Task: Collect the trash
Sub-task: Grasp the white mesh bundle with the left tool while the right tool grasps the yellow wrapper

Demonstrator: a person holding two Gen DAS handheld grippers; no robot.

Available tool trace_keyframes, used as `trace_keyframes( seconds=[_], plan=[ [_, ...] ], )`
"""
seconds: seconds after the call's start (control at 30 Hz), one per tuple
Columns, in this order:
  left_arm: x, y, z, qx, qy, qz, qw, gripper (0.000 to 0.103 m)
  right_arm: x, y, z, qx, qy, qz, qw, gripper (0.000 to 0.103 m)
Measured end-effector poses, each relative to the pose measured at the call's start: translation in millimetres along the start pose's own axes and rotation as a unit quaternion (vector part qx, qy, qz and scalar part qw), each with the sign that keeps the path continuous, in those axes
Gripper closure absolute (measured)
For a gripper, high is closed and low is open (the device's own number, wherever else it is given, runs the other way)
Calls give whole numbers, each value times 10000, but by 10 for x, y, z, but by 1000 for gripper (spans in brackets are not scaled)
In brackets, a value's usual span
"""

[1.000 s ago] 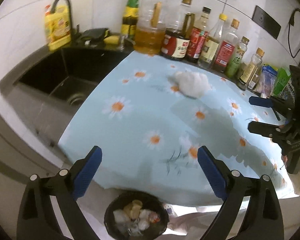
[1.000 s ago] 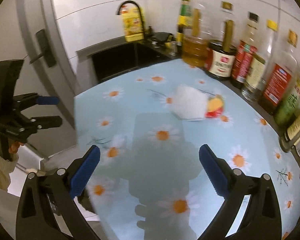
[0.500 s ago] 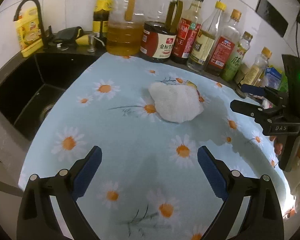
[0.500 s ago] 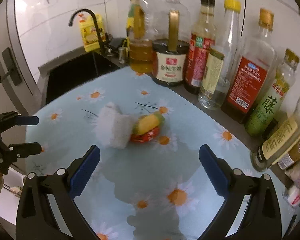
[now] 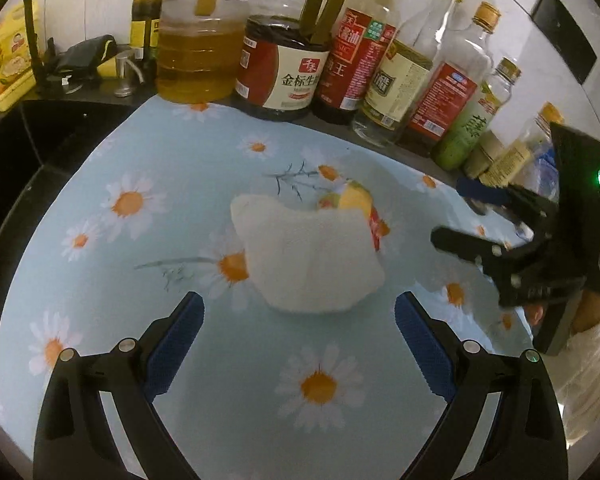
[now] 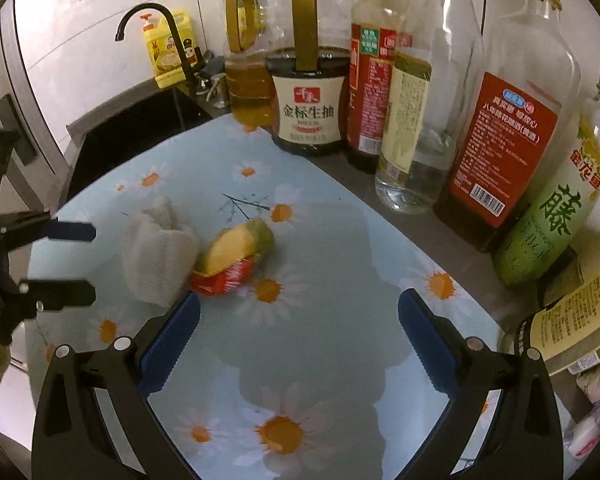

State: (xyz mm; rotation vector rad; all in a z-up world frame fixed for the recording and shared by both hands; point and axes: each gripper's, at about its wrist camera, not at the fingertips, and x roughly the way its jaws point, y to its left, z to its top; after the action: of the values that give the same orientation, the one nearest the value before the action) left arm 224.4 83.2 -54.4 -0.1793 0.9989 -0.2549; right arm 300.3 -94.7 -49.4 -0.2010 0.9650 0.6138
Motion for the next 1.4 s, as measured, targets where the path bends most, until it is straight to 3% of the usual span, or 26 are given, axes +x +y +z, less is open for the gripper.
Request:
trace_keyframes(
  seconds=[0.3,0.43,0.5,0.93,1.2,1.33,1.4],
  plan=[
    [344,-16,241,-169,171,-6,9997,12,118,-138,-62,50,76,54,9999,5],
    [407,-30,265,-95,283,-140,9995,52,133,-150,-52,77,83,93,9999,5],
    [348,-25,257,-26,269,-171,9995,64,142,-150,-40,108,81,172,9998,5],
    [-47,181,44,19,244,332,9991,66,458,140,250,80,267,657,9975,5],
    [-207,365,-123,-163,150,543,9983,66,731,305,338,-173,471,412,9979,9],
    [-281,416,-204,-220,104,611,9978,66,752,353,356,-339,421,113,9985,28],
    [-315,440,-242,-251,93,601,9978,66,738,377,364,-415,375,88,9984,48]
  ],
)
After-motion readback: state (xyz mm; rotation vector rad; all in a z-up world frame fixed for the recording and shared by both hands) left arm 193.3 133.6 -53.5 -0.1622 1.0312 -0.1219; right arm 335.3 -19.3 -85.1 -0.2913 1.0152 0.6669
